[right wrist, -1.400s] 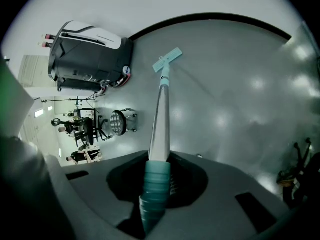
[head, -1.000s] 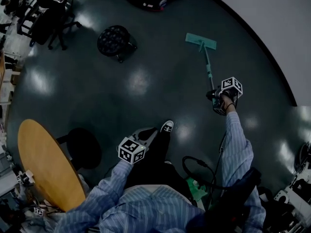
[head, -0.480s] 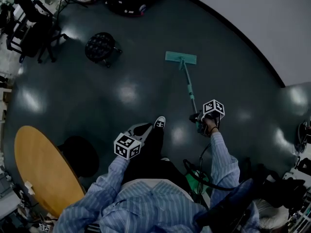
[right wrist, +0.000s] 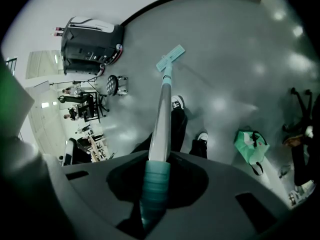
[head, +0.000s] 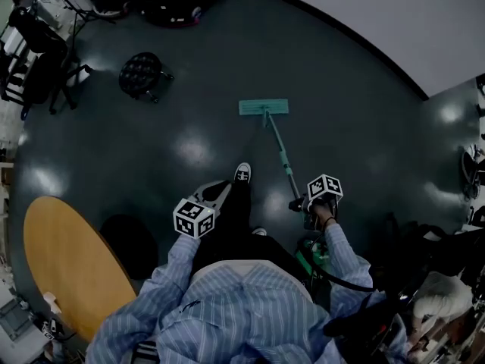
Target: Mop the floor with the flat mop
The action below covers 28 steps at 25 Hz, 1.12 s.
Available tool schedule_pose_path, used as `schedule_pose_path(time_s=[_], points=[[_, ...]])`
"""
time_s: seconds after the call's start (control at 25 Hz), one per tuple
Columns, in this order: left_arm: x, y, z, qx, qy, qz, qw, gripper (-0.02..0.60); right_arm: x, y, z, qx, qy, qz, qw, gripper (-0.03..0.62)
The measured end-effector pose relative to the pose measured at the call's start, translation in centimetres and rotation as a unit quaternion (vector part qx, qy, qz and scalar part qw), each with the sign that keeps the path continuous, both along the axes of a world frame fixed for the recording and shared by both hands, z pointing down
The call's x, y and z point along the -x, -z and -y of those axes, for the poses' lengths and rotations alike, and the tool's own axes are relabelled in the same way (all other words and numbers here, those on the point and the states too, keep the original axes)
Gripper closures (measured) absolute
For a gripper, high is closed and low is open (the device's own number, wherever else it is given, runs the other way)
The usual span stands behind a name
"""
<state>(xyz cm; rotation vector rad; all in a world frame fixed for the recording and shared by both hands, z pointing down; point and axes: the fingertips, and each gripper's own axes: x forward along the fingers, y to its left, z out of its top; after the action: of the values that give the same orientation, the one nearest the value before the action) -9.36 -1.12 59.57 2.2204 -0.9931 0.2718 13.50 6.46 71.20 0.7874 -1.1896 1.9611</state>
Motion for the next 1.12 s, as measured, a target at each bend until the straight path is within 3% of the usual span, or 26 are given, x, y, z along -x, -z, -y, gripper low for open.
schedule_pose_path(time_s=[0.28,0.52,0.88,1.12], points=[[-1.7,1.9,-7.6,-0.035,-0.011,-0.003,0.9993,0.568,-2.3,1.2,-14.3,0.012,0.004,0.006,1.000,0.526],[-3.0,1.9,-13.8,-0.051,-0.013,-0.005,0.9986,0.568,-4.3,0.5,-22.5,0.012,0.014,0.002,1.000,0.526],[-3.3,1.4,-22.1,-0.063,-0.025,0.009,0.9976,0.568,-5.1,-1.0,-30.9,0.003,0.029,0.003,1.000,0.526],[-4.3,1.8,-22.5,-0.075,-0.027,0.019,0.9966,0.568,-7.2,-0.7,-33.2,0.003,0.050,0.015,0.999,0.526]])
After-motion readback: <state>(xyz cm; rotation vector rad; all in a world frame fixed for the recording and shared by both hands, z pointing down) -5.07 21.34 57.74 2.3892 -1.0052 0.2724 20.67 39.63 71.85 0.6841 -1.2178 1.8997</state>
